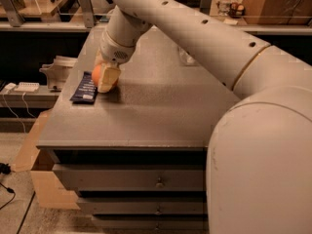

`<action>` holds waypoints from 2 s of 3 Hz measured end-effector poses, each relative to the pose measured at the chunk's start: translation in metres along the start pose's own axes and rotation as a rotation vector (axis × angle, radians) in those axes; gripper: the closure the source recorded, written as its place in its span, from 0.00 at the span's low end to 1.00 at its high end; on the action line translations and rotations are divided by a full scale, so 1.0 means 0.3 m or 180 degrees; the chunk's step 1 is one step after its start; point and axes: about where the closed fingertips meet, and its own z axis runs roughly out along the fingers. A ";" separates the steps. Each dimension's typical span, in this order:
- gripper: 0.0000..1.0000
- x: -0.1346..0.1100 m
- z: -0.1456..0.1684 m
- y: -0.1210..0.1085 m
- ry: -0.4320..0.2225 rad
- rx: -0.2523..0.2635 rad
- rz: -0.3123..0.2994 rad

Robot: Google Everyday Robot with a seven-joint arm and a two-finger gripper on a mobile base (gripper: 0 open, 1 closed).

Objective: Move orange near rxbar blueberry

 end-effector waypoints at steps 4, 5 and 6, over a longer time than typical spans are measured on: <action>0.00 0.115 -0.091 -0.010 0.0104 0.0166 0.0176; 0.00 0.241 -0.213 -0.012 0.0246 0.0401 0.0388; 0.00 0.241 -0.212 -0.012 0.0247 0.0399 0.0389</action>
Offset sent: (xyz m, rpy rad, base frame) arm 0.0032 -0.0110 -0.0033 0.0076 0.0195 -0.0162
